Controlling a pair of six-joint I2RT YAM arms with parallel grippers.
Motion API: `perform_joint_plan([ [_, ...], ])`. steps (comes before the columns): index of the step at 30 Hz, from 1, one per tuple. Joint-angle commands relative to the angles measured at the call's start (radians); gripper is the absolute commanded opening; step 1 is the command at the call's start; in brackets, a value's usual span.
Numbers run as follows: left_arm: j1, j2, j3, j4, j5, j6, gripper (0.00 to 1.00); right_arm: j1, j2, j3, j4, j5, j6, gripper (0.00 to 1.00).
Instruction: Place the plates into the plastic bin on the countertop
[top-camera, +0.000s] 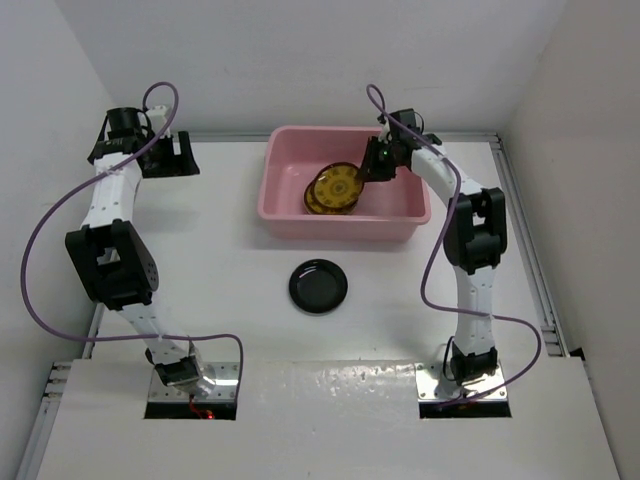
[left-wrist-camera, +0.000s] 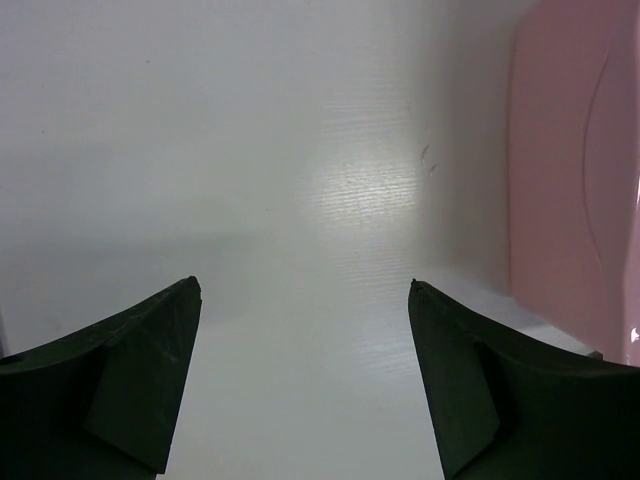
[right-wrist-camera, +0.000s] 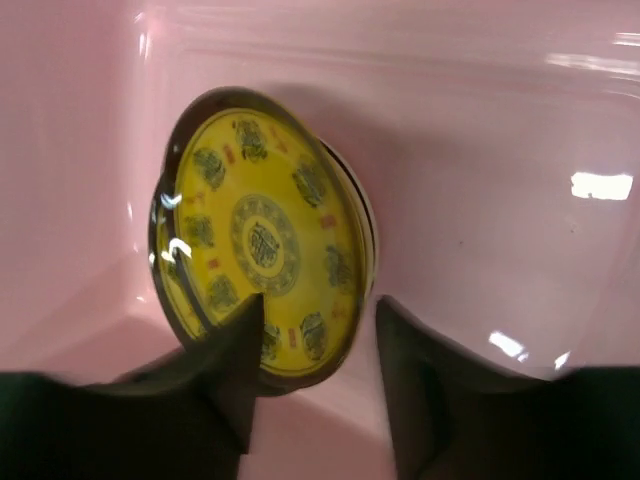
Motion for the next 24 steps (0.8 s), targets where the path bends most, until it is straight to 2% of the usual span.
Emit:
perform_joint_plan([
  [1,0.010,-0.028,0.014,0.018,-0.006,0.018,0.86,0.003,-0.017,0.068,0.028,-0.062,-0.009,0.53],
  [3,0.019,-0.008,0.014,0.018,-0.006,0.018,0.86,0.011,-0.009,0.100,-0.034,-0.074,-0.054,0.72],
  [4,0.019,-0.008,0.025,0.018,0.003,0.018,0.86,0.011,-0.011,0.120,-0.055,-0.071,-0.084,0.75],
  [8,0.019,0.001,0.034,0.018,0.013,0.018,0.86,0.037,-0.057,0.163,-0.155,0.019,-0.199,0.80],
  [11,0.019,0.001,0.034,0.018,0.022,0.018,0.86,0.051,-0.199,0.086,-0.172,0.061,-0.212,0.81],
  [12,0.019,0.001,0.034,0.018,0.022,0.018,0.86,0.065,-0.289,-0.074,-0.158,0.062,-0.216,0.81],
  [13,0.019,0.001,0.034,0.018,0.022,0.018,0.86,0.077,-0.404,-0.144,-0.087,0.096,-0.223,0.80],
  [14,0.019,0.001,0.034,0.018,0.022,0.018,0.86,0.135,-0.513,-0.300,-0.051,0.114,-0.229,0.78],
  [15,0.019,-0.009,0.034,0.018,0.022,0.018,0.86,0.161,-0.562,-0.456,-0.018,0.157,-0.211,0.76],
  [16,0.019,-0.009,0.034,0.018,0.022,0.027,0.86,0.186,-0.659,-0.520,0.057,0.174,-0.204,0.64],
  [17,0.019,-0.009,0.034,0.018,0.022,0.028,0.86,0.230,-0.701,-0.650,0.076,0.170,-0.172,0.58],
  [18,0.019,-0.020,0.025,0.018,0.022,0.028,0.86,0.273,-0.763,-0.756,0.120,0.162,-0.134,0.47],
  [19,0.019,-0.020,0.025,0.018,0.022,0.028,0.86,0.298,-0.819,-0.850,0.141,0.148,-0.106,0.47],
  [20,0.019,-0.020,0.025,0.018,0.031,0.028,0.86,0.339,-0.860,-0.898,0.168,0.130,-0.024,0.40],
  [22,0.009,-0.020,0.025,0.018,0.031,0.028,0.86,0.370,-0.880,-1.044,0.278,0.080,0.001,0.44],
  [24,0.008,-0.020,0.016,0.018,0.031,0.028,0.86,0.414,-0.852,-1.073,0.320,0.102,0.017,0.54],
])
